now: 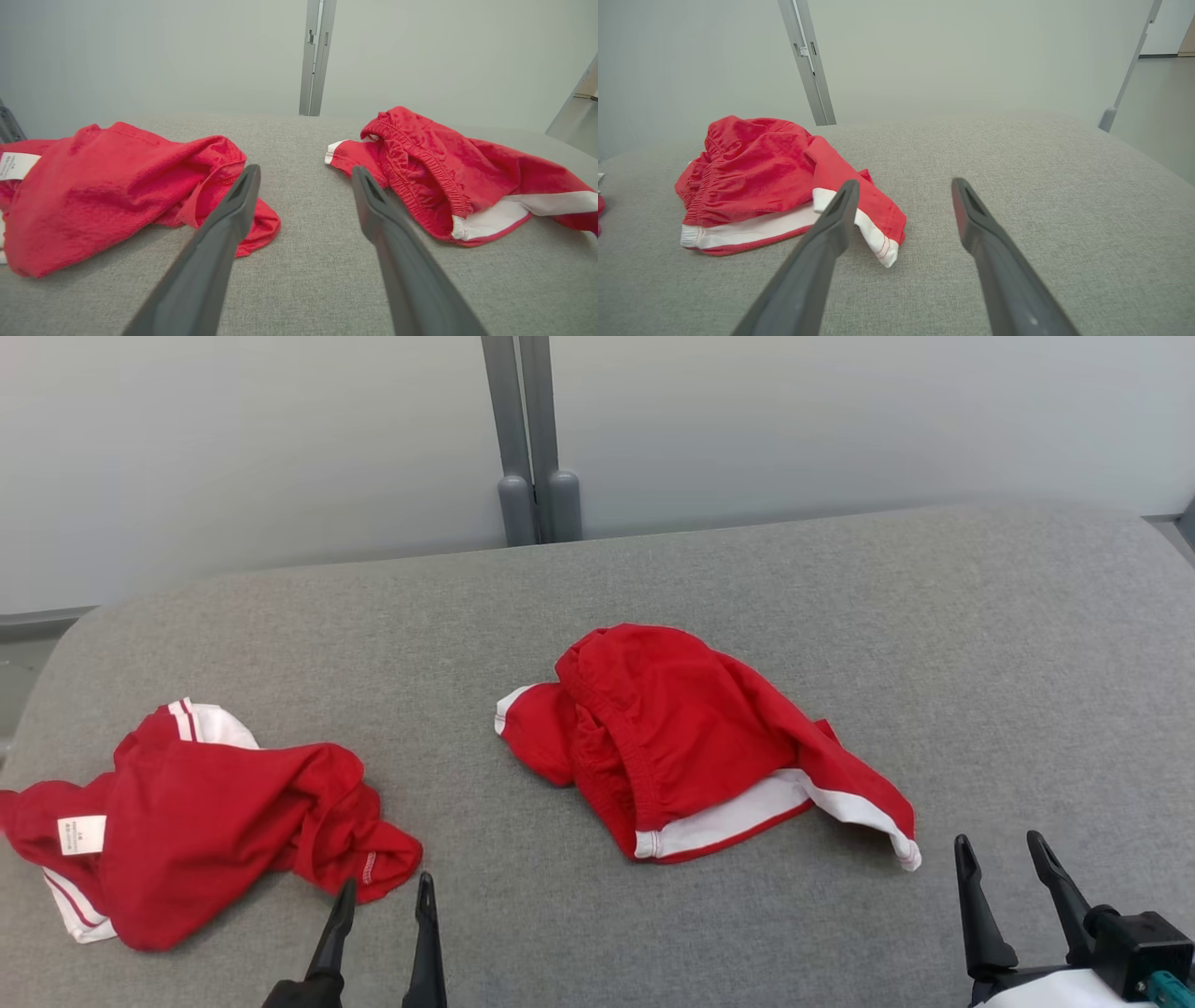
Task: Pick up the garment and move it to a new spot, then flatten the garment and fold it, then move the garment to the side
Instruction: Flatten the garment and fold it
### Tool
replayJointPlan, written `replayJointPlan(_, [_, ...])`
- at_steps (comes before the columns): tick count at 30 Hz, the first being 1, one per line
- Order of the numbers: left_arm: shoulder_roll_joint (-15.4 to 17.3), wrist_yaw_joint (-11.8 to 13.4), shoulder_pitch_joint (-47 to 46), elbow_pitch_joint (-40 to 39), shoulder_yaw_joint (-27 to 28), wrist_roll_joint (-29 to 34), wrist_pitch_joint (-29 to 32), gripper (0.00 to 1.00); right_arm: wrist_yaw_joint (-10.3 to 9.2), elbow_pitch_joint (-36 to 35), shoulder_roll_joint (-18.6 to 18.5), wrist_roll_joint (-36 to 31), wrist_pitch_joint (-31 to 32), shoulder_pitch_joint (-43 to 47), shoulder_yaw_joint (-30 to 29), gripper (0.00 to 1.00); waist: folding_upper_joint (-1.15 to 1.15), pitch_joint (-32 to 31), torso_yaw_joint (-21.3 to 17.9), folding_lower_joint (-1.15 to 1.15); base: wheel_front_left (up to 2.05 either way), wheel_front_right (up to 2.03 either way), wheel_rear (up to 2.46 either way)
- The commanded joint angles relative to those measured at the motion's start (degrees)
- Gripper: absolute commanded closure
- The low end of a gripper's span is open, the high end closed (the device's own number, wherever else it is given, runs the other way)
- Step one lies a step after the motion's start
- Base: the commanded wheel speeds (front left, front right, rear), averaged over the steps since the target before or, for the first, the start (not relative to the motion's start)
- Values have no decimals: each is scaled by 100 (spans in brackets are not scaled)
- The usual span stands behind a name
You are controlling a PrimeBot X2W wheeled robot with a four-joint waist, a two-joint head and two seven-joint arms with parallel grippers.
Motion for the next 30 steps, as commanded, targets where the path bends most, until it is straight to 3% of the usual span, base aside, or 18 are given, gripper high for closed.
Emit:
replayJointPlan(1, [-35, -156, 84, 80, 75, 135, -1, 0, 1, 18, 27, -45, -17, 50, 11, 0, 0, -60, 64, 0, 0, 0, 0])
replayJointPlan(9, [-278, -666, 44, 160, 613, 417, -2, 0, 1, 65, 9, -41, -17, -84, 130, 0, 0, -66, 0, 0, 0, 0, 0])
replayJointPlan(18, [-379, -868, 50, 156, 896, 575, -2, 0, 1, -37, -42, -115, -17, -167, 254, 0, 0, -87, -98, 0, 0, 0, 0])
replayJointPlan(25, [-390, -1063, -265, 118, 480, 434, 31, 0, 1, -257, -330, -280, -16, -233, 520, 0, 0, 7, -228, 0, 0, 0, 0])
replayJointPlan(30, [-385, -1263, -784, 426, -214, -4, 980, 0, 1, 392, -647, -420, -17, -463, 950, 0, 0, 399, -262, 0, 0, 0, 0])
